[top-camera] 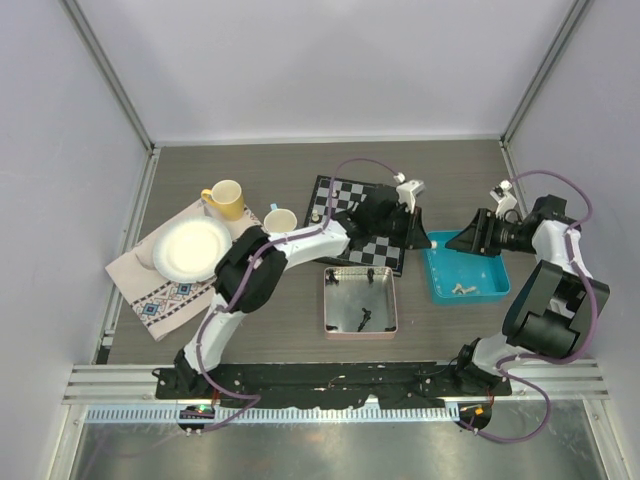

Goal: Set up the chess pieces on the board

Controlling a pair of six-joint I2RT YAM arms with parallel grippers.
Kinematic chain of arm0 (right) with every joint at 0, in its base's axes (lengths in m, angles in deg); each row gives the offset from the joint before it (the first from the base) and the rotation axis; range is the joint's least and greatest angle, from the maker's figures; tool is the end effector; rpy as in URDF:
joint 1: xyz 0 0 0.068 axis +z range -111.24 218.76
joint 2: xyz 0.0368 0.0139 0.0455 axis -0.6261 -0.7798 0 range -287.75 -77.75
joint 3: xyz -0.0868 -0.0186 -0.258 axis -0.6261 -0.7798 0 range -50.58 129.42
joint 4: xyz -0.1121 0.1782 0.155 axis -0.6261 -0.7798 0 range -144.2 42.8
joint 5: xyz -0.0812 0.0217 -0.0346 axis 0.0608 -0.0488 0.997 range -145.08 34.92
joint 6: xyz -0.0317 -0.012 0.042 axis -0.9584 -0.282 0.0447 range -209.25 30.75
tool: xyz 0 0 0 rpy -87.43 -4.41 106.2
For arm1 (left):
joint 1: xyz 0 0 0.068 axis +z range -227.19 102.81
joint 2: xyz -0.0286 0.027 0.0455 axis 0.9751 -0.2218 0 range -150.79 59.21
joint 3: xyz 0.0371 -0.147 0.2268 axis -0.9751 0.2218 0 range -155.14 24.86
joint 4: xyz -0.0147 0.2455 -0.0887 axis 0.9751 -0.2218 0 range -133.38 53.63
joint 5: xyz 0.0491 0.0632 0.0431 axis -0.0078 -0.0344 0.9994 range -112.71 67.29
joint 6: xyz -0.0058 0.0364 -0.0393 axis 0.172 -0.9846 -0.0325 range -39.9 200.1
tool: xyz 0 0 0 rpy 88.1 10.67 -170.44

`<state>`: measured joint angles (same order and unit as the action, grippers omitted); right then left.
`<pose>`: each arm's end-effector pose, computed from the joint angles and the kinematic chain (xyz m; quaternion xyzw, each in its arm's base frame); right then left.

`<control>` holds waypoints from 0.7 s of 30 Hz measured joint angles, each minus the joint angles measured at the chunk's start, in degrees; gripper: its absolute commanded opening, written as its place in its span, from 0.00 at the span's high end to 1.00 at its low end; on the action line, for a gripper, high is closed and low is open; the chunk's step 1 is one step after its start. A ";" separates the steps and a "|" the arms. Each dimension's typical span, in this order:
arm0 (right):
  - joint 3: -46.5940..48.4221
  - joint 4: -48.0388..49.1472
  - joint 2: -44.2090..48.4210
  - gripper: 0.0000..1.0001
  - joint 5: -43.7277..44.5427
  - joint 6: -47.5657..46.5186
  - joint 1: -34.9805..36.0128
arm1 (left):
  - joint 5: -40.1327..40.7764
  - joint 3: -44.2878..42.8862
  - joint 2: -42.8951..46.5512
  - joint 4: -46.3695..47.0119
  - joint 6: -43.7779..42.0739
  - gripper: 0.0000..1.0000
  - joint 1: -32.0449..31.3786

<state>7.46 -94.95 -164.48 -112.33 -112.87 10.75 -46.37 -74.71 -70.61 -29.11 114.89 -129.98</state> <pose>0.2528 -0.1006 0.2214 -0.0231 0.8731 0.3832 0.3004 0.3085 -0.4300 0.2031 0.2395 0.7884 -0.4972 0.2717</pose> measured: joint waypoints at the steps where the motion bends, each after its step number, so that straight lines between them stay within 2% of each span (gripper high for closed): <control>1: 0.02 -0.35 0.68 0.37 -0.33 -0.52 -0.26 | 0.26 0.52 0.96 -0.63 -0.52 1.00 0.24; 10: 0.26 -2.62 2.08 0.36 -2.95 -5.33 -2.23 | 3.21 3.15 13.29 -9.05 -4.83 1.00 4.90; 21: 0.07 -2.29 1.92 0.36 -1.51 -6.97 -2.40 | 9.42 3.39 24.68 -32.00 -12.85 1.00 15.54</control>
<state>7.53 -97.24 -162.56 -113.84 -119.84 8.35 -36.95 -71.33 -45.93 -61.11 102.04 -114.44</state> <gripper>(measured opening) 0.641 0.120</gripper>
